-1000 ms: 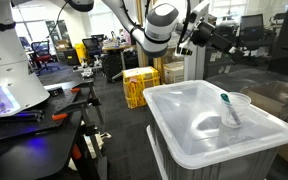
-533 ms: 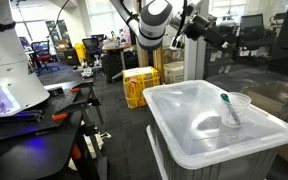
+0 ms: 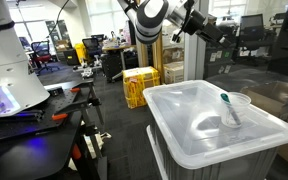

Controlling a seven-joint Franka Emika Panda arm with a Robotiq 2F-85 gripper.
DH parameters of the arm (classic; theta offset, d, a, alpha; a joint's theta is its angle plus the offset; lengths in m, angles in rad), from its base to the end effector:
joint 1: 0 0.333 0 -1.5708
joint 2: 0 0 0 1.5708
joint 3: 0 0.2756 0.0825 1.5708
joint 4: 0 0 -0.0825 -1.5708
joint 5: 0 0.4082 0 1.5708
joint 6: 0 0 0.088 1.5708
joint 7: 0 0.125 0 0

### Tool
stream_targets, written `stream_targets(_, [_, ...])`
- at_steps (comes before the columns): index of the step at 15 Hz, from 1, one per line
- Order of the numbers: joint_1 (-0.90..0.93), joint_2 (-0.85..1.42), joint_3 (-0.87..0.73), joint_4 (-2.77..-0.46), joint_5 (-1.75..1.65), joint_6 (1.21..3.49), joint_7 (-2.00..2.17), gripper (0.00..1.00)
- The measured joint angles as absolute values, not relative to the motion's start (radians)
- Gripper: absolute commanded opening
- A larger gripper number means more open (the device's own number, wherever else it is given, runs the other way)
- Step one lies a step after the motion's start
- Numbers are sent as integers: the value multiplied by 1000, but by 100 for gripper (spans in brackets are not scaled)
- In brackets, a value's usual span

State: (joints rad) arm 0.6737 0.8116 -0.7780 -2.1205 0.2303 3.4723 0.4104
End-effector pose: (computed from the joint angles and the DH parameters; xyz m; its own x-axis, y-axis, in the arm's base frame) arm 0.6122 -0.0876 0.1605 0.6062 -0.1760 0.7756 -0.4199 -0.8990 0.1242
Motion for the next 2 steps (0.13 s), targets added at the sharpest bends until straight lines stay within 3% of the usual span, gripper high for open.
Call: stream_targets(2, [664, 789, -769, -2125, 230, 3472, 394, 100])
